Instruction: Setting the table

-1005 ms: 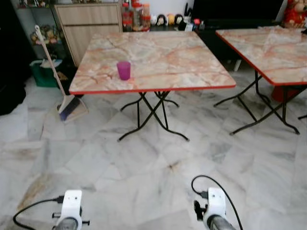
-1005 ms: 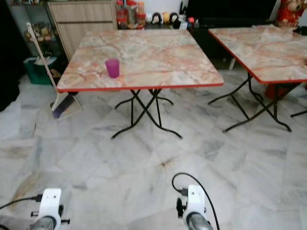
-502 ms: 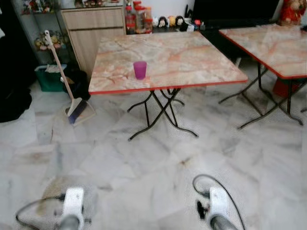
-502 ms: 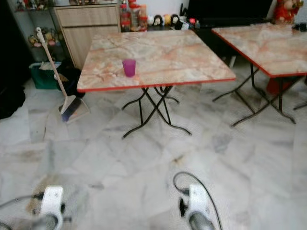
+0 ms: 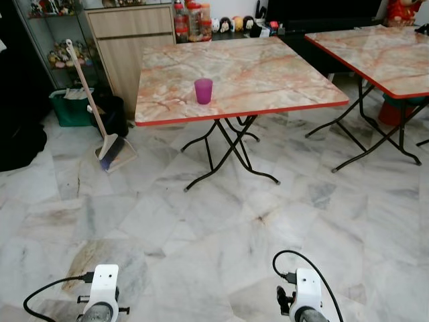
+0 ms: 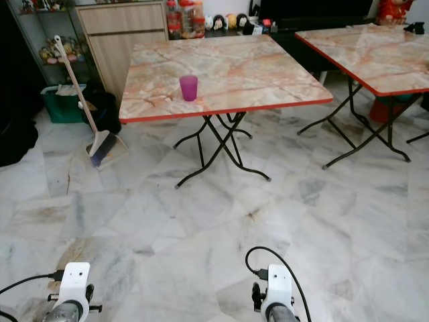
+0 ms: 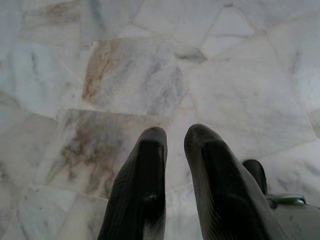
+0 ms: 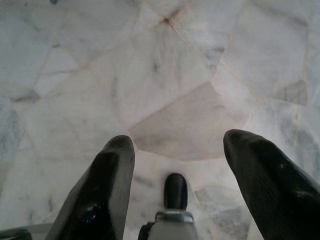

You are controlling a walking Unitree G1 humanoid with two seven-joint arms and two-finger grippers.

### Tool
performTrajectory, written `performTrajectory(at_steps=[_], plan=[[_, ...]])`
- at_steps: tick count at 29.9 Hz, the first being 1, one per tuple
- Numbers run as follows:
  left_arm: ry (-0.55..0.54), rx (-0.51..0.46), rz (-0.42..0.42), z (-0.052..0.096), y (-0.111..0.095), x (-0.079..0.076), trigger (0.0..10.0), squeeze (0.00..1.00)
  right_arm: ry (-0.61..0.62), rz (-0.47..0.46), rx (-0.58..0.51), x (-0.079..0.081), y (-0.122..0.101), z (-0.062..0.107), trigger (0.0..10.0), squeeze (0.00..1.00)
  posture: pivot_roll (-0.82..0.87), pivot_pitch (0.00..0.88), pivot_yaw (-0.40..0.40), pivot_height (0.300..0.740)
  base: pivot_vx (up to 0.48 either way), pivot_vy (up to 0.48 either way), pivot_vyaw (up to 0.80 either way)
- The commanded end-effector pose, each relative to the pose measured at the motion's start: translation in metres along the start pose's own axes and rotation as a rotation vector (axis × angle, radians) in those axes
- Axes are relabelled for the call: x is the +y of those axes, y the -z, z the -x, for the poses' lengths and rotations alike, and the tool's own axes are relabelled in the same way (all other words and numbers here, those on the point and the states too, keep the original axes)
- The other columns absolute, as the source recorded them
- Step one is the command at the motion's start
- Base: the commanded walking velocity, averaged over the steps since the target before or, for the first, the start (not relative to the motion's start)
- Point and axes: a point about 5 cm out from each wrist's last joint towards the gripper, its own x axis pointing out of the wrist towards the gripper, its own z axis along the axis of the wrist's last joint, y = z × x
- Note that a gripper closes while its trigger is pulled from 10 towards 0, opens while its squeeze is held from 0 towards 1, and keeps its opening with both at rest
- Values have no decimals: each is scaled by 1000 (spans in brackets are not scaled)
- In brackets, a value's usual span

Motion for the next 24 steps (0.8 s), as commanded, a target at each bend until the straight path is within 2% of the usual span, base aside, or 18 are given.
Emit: performTrajectory(at_steps=[1, 5, 24], plan=[[2, -10, -9, -1, -4, -1, 10000, 0, 3, -12, -4, 0, -1, 0, 10000, 0, 60, 73, 29, 740, 296, 0, 0], [3, -8, -8, -1, -4, -1, 10000, 0, 3, -8, -5, 0, -2, 0, 10000, 0, 61, 84, 26, 740, 74, 0, 0], [0, -6, 12, -1, -4, -5, 10000, 0, 11, -2, -9, -4, -4, -1, 10000, 0, 65, 112, 10, 740, 253, 0, 0]])
